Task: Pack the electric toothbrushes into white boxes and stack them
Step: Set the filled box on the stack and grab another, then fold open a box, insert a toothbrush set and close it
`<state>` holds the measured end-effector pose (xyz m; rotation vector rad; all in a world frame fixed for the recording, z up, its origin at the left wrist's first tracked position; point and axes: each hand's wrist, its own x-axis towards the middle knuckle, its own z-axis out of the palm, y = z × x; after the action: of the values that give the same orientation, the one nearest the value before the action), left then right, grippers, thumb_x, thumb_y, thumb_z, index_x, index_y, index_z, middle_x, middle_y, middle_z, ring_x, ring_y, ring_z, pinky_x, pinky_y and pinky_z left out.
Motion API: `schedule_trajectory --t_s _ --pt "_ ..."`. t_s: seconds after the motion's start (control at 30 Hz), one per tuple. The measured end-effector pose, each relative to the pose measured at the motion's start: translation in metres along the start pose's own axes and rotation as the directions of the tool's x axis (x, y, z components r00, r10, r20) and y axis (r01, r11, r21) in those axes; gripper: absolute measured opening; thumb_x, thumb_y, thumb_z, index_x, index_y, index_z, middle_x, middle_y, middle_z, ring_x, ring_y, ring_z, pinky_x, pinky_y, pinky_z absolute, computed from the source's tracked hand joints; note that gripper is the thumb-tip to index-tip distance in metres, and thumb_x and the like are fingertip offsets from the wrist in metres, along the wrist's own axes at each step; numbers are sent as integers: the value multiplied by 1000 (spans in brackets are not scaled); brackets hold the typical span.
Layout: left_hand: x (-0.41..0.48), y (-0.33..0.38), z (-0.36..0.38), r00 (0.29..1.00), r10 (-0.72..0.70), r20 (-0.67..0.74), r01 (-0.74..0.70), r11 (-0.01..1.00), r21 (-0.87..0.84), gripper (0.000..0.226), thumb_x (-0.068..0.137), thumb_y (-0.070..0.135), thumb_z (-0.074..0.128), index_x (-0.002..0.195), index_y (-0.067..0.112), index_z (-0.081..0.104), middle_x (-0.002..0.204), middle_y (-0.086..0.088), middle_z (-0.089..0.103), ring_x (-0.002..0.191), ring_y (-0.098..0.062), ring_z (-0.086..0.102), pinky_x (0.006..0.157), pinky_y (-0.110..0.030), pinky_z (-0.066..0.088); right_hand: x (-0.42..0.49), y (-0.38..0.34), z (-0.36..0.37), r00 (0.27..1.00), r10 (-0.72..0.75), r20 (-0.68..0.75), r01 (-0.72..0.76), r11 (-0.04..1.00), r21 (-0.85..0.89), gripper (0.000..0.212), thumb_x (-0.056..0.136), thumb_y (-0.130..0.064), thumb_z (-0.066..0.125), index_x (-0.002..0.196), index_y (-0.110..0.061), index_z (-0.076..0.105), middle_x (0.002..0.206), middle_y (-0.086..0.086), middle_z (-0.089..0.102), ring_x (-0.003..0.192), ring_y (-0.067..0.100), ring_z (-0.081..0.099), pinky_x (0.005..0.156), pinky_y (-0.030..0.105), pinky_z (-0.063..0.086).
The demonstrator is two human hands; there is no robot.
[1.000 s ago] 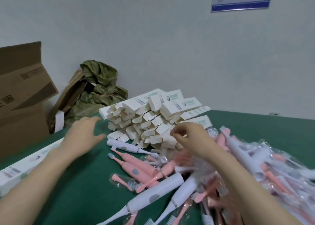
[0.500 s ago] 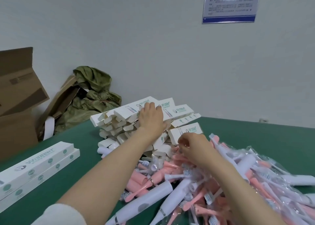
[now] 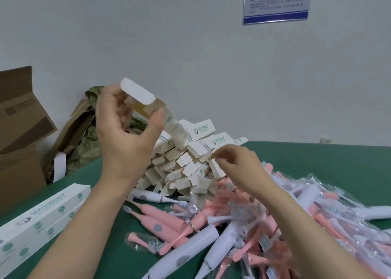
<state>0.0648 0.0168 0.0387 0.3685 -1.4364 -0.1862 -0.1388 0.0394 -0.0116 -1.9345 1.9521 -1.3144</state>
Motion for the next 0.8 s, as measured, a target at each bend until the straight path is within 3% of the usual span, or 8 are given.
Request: schedule_trajectory --t_s 0.07,0.13,0.23,0.37,0.47,0.57,0.67,0.8 --pt "-3 3 0 996 -44 82 38 997 74 31 72 37 65 97 42 46 105 -8 53 93 -18 55 81 -35 49 -1 -20 0 999 -22 -40 29 982 188 16 93 -20 52 97 -24 67 95 -9 69 86 9 64 74 11 48" --pt "-10 4 3 985 -34 171 7 988 157 33 70 36 66 96 40 47 100 6 49 91 -7 52 81 -28 48 -4 -42 1 999 -18 -41 34 905 423 19 96 -30 48 97 -25 67 93 -7 70 90 12 66 84 32 54" --pt "-19 8 12 969 25 248 -79 975 210 37 69 23 70 100 30 51 99 14 44 91 5 48 81 -15 44 -9 -67 -2 996 -85 12 57 759 649 41 96 -49 39 122 -26 61 111 -9 66 102 6 62 96 34 50" --pt "-21 23 25 953 126 275 -184 963 196 35 69 27 64 103 24 55 97 6 48 90 12 45 79 -4 35 -21 -79 -10 968 -246 -46 219 742 634 51 86 -65 32 131 -48 48 127 -21 57 120 -2 51 102 27 41" --pt "-19 29 28 960 150 235 -206 950 234 42 70 33 65 109 20 56 99 8 51 92 12 45 80 -4 34 -23 -81 -15 949 -289 -125 305 748 589 44 91 -54 35 131 -44 49 116 -28 59 120 -6 49 104 24 40" --pt "-19 27 27 963 143 228 -208 932 298 44 68 35 65 106 13 59 94 7 57 85 2 48 75 -5 37 -20 -78 -9 956 -264 -128 287 746 601 42 94 -48 36 132 -38 51 123 -26 57 122 -6 48 108 31 39" --pt "-24 17 26 953 87 290 -185 926 329 45 69 35 64 107 10 62 92 6 58 82 -2 49 75 -7 37 -19 -70 6 963 -228 -141 267 777 570 35 101 -35 36 133 -33 51 136 -17 52 127 -3 45 109 35 37" --pt "-34 -2 21 910 -109 400 -47 932 360 71 60 40 70 126 27 47 112 11 54 103 -3 47 87 -8 36 -16 -61 17 979 -167 -120 206 813 544 36 102 -30 34 133 -27 53 131 -10 57 122 3 50 105 38 40"
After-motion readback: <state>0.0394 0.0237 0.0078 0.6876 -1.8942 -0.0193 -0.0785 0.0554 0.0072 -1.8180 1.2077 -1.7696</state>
